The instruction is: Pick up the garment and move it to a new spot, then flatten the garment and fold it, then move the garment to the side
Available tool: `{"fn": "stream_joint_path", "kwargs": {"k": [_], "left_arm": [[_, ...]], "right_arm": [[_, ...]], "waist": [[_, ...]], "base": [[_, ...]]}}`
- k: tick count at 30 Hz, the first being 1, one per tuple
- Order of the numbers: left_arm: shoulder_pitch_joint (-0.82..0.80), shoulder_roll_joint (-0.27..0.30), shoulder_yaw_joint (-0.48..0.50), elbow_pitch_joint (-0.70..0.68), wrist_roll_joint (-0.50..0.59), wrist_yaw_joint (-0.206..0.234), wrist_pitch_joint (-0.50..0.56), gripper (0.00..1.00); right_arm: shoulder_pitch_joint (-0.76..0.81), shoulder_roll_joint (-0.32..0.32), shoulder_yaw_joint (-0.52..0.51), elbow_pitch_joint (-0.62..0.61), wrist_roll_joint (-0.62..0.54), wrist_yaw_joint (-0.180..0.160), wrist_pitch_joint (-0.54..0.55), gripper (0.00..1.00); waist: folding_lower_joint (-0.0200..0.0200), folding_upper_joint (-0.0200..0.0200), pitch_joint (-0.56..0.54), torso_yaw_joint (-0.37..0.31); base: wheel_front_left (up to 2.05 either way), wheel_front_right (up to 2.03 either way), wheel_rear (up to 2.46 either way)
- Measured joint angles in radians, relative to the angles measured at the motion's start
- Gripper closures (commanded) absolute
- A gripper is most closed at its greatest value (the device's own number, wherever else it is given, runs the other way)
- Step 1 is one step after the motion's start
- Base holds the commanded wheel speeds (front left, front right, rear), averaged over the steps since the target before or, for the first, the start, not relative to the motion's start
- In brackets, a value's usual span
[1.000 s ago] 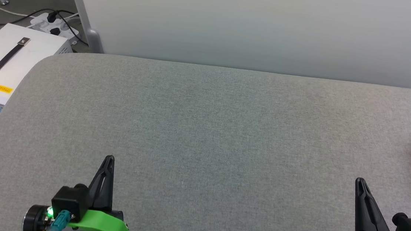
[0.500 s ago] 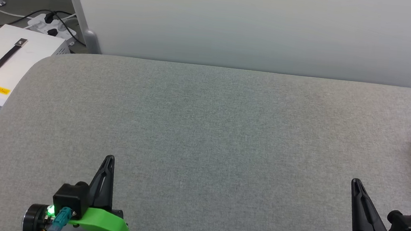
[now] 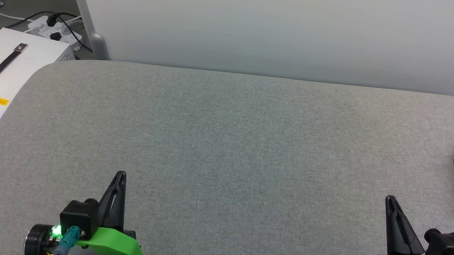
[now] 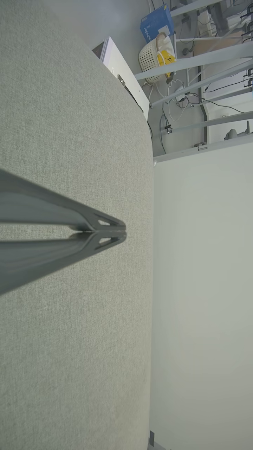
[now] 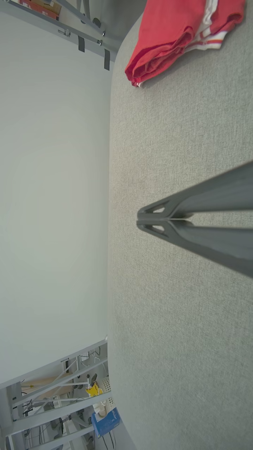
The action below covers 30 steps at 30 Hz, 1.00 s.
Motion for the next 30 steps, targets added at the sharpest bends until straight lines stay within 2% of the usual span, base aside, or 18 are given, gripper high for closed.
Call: {"fn": "stream_joint_path", "kwargs": {"k": [30], "left_arm": [[-0.009,0.000,0.002,-0.025,0.026,0.018,0.060,1.00]], "right_arm": [[-0.027,0.002,0.009,-0.008,-0.044,0.000,0.064,1.00]], "waist": [[0.0000,0.0000,0.000,-0.012]], "base": [[0.00,0.00,0.00]]}}
